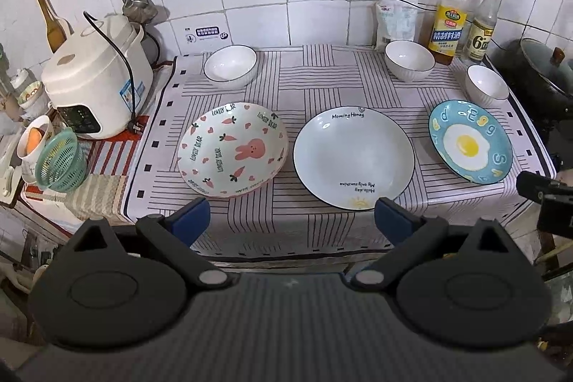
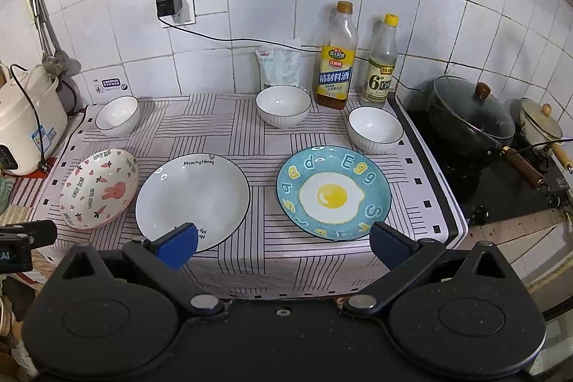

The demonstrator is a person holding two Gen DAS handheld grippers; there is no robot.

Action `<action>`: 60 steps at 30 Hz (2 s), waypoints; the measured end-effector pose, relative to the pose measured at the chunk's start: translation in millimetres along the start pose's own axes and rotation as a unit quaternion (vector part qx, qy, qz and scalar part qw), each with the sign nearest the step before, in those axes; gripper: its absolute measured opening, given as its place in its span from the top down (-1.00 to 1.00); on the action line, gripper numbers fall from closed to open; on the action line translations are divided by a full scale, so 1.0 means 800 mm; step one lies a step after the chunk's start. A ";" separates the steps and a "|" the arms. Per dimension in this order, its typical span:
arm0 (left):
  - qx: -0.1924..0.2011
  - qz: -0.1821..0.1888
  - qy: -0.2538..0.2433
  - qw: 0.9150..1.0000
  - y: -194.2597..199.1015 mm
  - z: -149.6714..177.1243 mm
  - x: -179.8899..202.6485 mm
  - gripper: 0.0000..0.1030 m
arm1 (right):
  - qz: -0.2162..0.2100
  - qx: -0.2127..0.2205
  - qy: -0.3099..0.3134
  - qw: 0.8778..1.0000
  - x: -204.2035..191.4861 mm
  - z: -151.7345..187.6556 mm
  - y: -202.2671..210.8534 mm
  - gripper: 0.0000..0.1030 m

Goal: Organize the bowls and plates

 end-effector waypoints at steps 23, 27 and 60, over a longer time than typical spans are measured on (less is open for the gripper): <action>0.030 -0.021 0.024 0.999 0.011 0.017 -0.026 -0.95 | 0.004 0.014 -0.016 1.000 0.006 0.007 -0.012 -1.00; 0.032 -0.020 0.021 0.999 0.012 0.018 -0.028 -0.95 | 0.004 0.017 -0.015 1.000 0.003 0.006 -0.013 -1.00; 0.002 0.101 0.079 0.992 -0.123 0.022 -0.038 -0.65 | -0.167 0.082 -0.013 0.982 -0.046 0.042 -0.135 -0.75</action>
Point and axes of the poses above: each gripper's, at about its wrist camera, not at the fingertips, and y roughly against the way its jaws point, x to its right, z to its underside, the point moved 3 cm from there along -y, roughly the way its jaws point, and after that the axes turned 10 degrees about x, right-handed, at the moved point
